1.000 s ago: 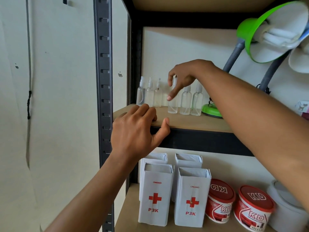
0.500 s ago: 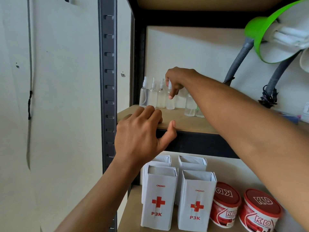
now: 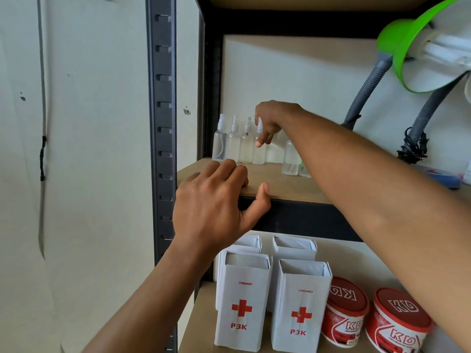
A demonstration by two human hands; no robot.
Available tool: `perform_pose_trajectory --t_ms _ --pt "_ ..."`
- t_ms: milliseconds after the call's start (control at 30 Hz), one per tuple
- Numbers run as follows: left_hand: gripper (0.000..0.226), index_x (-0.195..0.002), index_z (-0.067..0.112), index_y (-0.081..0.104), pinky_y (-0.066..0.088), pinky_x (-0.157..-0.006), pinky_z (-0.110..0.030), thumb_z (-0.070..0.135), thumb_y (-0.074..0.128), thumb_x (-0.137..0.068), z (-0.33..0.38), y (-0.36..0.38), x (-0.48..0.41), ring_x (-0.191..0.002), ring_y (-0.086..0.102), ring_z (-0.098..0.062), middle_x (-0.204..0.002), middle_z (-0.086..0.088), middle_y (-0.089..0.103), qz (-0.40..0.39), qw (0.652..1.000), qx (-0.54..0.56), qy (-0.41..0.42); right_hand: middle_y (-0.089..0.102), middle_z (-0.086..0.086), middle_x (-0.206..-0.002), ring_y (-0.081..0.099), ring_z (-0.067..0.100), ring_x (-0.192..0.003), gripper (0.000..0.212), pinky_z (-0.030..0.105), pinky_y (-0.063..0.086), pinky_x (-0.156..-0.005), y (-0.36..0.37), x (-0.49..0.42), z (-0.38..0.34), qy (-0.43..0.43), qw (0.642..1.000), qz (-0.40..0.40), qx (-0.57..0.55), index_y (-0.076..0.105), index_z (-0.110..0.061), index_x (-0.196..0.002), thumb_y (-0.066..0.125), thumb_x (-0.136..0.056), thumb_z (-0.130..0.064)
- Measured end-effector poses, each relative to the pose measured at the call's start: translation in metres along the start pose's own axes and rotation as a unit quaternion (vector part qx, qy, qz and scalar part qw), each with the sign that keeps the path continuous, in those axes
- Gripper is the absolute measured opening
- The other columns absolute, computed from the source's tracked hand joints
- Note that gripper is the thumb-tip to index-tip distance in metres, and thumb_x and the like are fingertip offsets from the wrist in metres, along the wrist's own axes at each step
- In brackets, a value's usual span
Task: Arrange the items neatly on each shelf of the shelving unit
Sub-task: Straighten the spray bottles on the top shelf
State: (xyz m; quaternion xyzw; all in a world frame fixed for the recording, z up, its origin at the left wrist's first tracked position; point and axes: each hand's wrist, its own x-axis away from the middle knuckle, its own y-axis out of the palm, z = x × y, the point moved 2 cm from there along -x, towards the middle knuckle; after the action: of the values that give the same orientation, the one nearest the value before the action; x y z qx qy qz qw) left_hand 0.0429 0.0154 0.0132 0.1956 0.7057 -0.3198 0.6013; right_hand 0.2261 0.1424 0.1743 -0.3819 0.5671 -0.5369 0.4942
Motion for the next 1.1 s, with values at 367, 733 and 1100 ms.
perform_pose_trajectory --t_ms 367,733,1100 --pt "0.048 -0.072 0.020 0.058 0.031 -0.052 -0.029 0.055 0.041 -0.099 0.003 -0.003 -0.001 -0.065 0.049 -0.015 -0.071 0.005 0.054 -0.012 1.000 -0.007 -0.007 0.057 0.010 -0.138 0.059 0.032 -0.123 0.097 0.038 0.042 -0.079 -0.011 0.034 0.003 -0.019 0.991 0.128 0.034 0.043 -0.012 -0.146 0.087 -0.073 -0.058" --pt "0.047 -0.076 0.026 0.063 0.037 -0.052 -0.028 0.064 0.041 -0.091 0.037 -0.002 -0.026 -0.071 0.058 -0.014 -0.074 0.008 0.061 -0.085 0.996 0.018 -0.005 0.052 0.001 -0.147 0.053 0.029 -0.129 0.101 0.045 0.045 -0.105 -0.013 0.073 0.054 -0.024 0.997 0.053 0.055 0.051 -0.021 -0.141 0.070 -0.066 -0.085" --pt "0.058 -0.071 0.024 0.065 0.036 -0.048 -0.027 0.067 0.032 -0.092 0.061 0.010 -0.030 -0.060 0.055 -0.017 -0.068 0.005 0.059 -0.104 0.994 0.014 -0.021 0.053 -0.006 -0.091 0.059 0.021 -0.086 0.053 0.031 0.048 -0.072 -0.009 0.054 0.054 -0.076 0.992 0.070 0.071 0.062 -0.028 -0.102 0.095 -0.065 -0.048"
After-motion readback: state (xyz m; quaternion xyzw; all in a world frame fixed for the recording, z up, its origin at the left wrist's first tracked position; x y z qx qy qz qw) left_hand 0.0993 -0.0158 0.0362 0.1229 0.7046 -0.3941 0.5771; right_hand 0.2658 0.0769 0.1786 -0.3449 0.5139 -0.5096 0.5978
